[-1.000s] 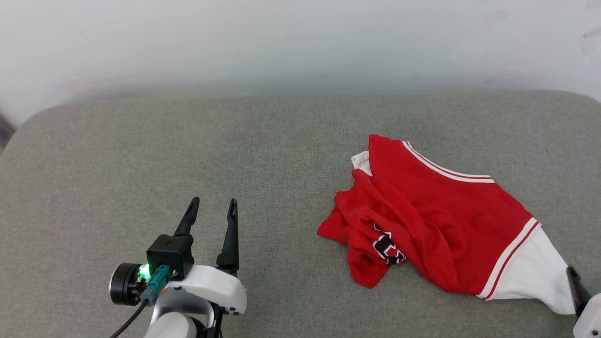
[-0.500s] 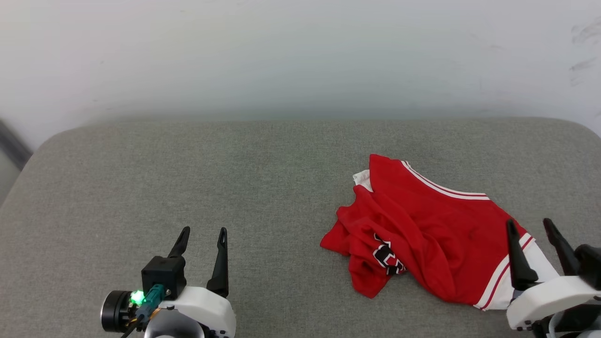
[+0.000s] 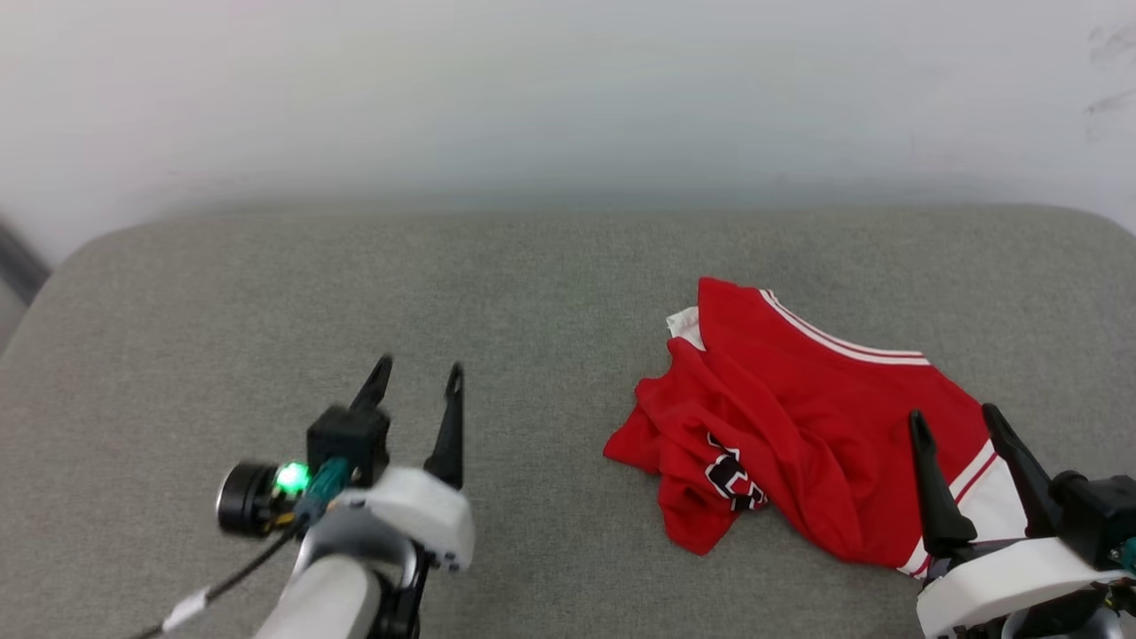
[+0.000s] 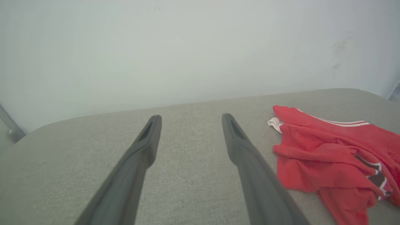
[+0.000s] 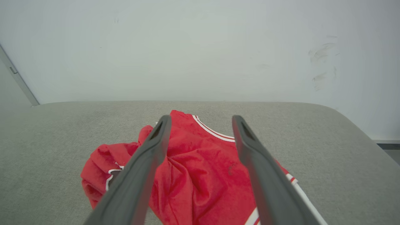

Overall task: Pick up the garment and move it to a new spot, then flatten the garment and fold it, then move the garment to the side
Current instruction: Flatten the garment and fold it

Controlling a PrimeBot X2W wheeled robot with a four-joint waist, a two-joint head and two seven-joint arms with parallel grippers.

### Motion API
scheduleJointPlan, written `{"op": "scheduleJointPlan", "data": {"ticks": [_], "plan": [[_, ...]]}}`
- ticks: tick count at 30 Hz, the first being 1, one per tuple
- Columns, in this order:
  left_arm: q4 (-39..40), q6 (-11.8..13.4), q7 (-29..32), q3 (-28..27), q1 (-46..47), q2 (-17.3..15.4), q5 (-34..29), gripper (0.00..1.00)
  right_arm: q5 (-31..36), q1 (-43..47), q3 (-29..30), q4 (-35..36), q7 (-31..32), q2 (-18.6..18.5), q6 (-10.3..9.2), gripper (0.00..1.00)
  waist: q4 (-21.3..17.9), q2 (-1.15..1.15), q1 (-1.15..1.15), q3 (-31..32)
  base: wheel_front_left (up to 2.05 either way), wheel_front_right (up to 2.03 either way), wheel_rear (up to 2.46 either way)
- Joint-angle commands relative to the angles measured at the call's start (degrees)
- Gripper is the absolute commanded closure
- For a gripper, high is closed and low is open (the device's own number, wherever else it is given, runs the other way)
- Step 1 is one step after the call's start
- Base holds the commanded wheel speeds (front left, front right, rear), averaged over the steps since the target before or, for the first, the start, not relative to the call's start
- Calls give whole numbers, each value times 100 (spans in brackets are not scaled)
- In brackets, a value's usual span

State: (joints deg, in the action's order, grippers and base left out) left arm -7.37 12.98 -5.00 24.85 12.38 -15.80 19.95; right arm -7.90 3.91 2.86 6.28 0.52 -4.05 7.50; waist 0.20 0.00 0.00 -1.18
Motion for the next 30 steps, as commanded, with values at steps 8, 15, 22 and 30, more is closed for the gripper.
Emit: {"op": "scheduleJointPlan", "data": {"ticks": [8,15,22,30], "plan": [[-425,-597,885,496,1406,220,-71,0,-32,-270,-203,204,-2,30,-2,0,-443,0,0,-600,0,0,0],[-1137,-1517,2489,1057,2274,268,250,0,-194,-525,-290,36,-190,58,-2,0,-905,0,0,-1113,0,0,0],[-1573,-1841,3561,1365,2547,128,469,0,-289,-736,-389,-257,-405,79,-2,0,-1158,0,0,-1419,0,0,0],[-2116,-2024,4928,2016,2492,-34,723,1,-434,-911,-498,-613,-615,98,-3,0,-1274,0,0,-1540,0,0,0]]}}
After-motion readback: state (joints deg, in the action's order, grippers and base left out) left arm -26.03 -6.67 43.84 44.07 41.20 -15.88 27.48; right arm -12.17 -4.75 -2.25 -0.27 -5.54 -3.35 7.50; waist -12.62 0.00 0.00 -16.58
